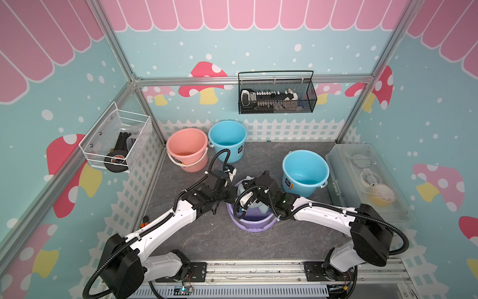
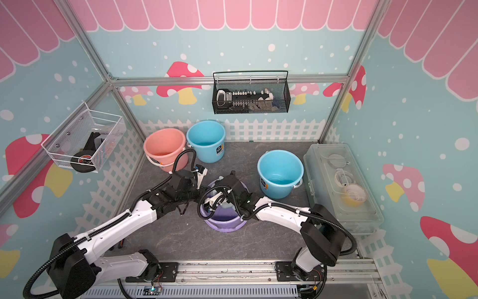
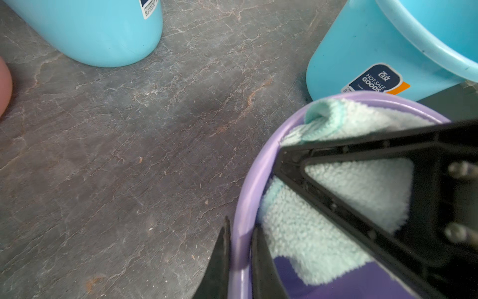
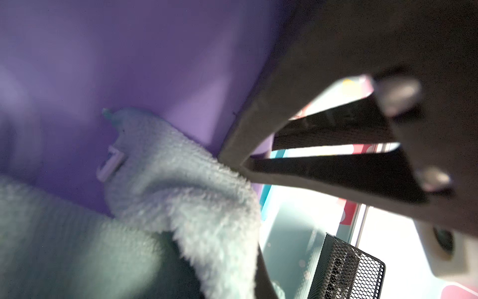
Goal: Wipe the inside of the bucket with a cloth
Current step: Wipe the dirt from the inside of the bucket.
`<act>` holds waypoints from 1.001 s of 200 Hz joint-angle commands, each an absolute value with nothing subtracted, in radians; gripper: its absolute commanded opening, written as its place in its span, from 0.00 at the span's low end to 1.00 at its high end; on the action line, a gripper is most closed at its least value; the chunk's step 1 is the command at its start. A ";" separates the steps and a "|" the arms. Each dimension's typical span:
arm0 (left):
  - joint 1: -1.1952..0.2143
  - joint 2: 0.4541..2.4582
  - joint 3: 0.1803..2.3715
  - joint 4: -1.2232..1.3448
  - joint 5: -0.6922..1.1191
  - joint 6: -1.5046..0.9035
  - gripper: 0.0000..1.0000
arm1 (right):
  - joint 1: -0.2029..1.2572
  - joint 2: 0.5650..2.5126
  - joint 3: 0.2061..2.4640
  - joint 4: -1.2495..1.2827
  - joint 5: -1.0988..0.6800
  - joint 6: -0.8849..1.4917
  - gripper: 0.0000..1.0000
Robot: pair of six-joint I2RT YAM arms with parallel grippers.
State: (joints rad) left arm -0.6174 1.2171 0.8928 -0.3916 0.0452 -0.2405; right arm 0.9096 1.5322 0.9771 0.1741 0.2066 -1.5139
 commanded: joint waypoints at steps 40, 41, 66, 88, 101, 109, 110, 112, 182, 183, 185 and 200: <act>-0.660 1.185 0.908 -0.348 0.121 -0.180 0.00 | 0.888 1.383 0.991 -0.203 0.091 -1.421 0.13; -0.660 1.186 0.909 -0.348 0.122 -0.180 0.00 | 0.888 1.381 0.992 -0.213 0.087 -1.419 0.13; -0.660 1.207 0.924 -0.355 0.135 -0.160 0.00 | 0.888 1.351 1.039 -0.436 0.013 -1.404 0.14; -0.660 1.205 0.938 -0.370 0.146 -0.124 0.00 | 0.888 1.362 1.059 -0.554 -0.014 -1.397 0.15; -0.660 1.193 0.946 -0.372 0.151 -0.106 0.00 | 0.890 1.380 1.070 -0.591 -0.026 -1.394 0.19; -0.659 1.185 0.956 -0.378 0.149 -0.099 0.00 | 0.890 1.393 1.077 -0.593 -0.029 -1.383 0.22; -0.660 1.184 0.956 -0.379 0.151 -0.098 0.00 | 0.890 1.395 1.077 -0.593 -0.031 -1.382 0.22; -0.660 1.184 0.959 -0.382 0.153 -0.097 0.00 | 0.890 1.398 1.080 -0.594 -0.032 -1.381 0.23; -0.677 1.166 1.012 -0.473 0.125 -0.001 0.00 | 0.904 1.447 1.224 -0.695 -0.032 -1.401 0.73; -0.677 1.168 1.012 -0.474 0.125 0.000 0.00 | 0.904 1.446 1.226 -0.699 -0.031 -1.403 0.73; -0.676 1.169 1.012 -0.477 0.122 0.001 0.00 | 0.906 1.444 1.230 -0.703 -0.029 -1.405 0.74; -0.677 1.175 1.015 -0.486 0.117 0.014 0.00 | 0.918 1.431 1.249 -0.740 -0.006 -1.421 0.79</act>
